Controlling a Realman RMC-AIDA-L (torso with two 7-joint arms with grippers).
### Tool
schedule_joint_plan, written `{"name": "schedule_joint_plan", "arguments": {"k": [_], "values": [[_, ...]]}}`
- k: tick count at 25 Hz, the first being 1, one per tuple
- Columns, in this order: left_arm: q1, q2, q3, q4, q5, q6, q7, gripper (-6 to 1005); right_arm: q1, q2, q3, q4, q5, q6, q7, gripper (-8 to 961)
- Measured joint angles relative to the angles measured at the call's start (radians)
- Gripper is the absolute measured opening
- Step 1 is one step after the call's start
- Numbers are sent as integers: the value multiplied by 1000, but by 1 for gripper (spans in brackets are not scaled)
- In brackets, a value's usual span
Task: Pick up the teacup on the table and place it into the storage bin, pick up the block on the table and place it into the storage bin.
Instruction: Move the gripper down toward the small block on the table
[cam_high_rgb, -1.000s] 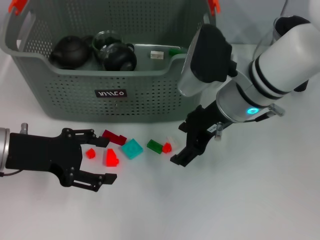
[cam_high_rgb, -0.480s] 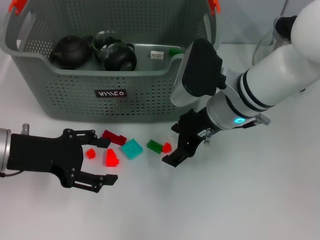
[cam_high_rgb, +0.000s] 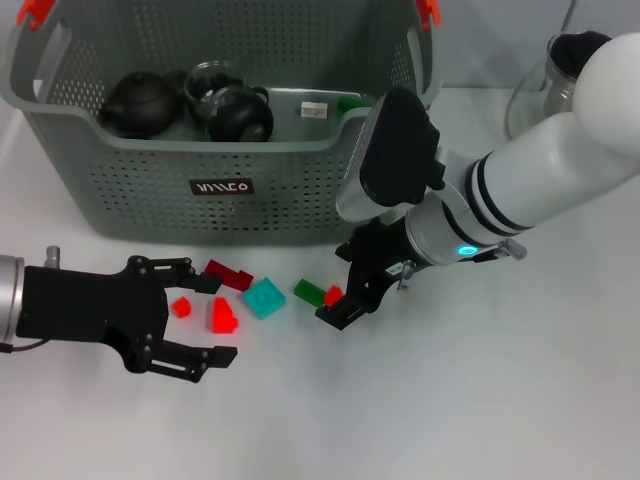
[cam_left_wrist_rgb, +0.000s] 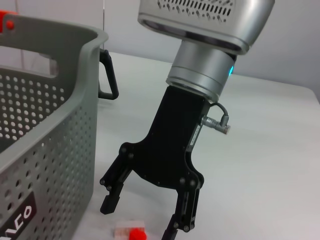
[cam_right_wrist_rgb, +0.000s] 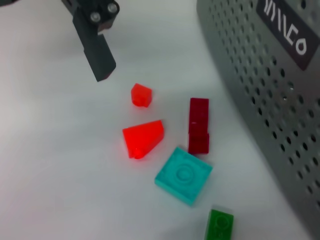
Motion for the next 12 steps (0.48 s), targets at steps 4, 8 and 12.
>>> {"name": "schedule_joint_plan", "arguments": {"k": [4, 8, 12], "values": [[-1, 0, 0, -1, 0, -3, 0, 903, 2, 0, -16, 16, 18, 22, -6, 947], [-1, 0, 0, -1, 1, -5, 0, 903, -1, 0, -21, 18, 32, 25, -11, 947], [-1, 0, 0, -1, 1, -7, 0, 903, 0, 0, -23, 36, 62, 26, -32, 947]]}}
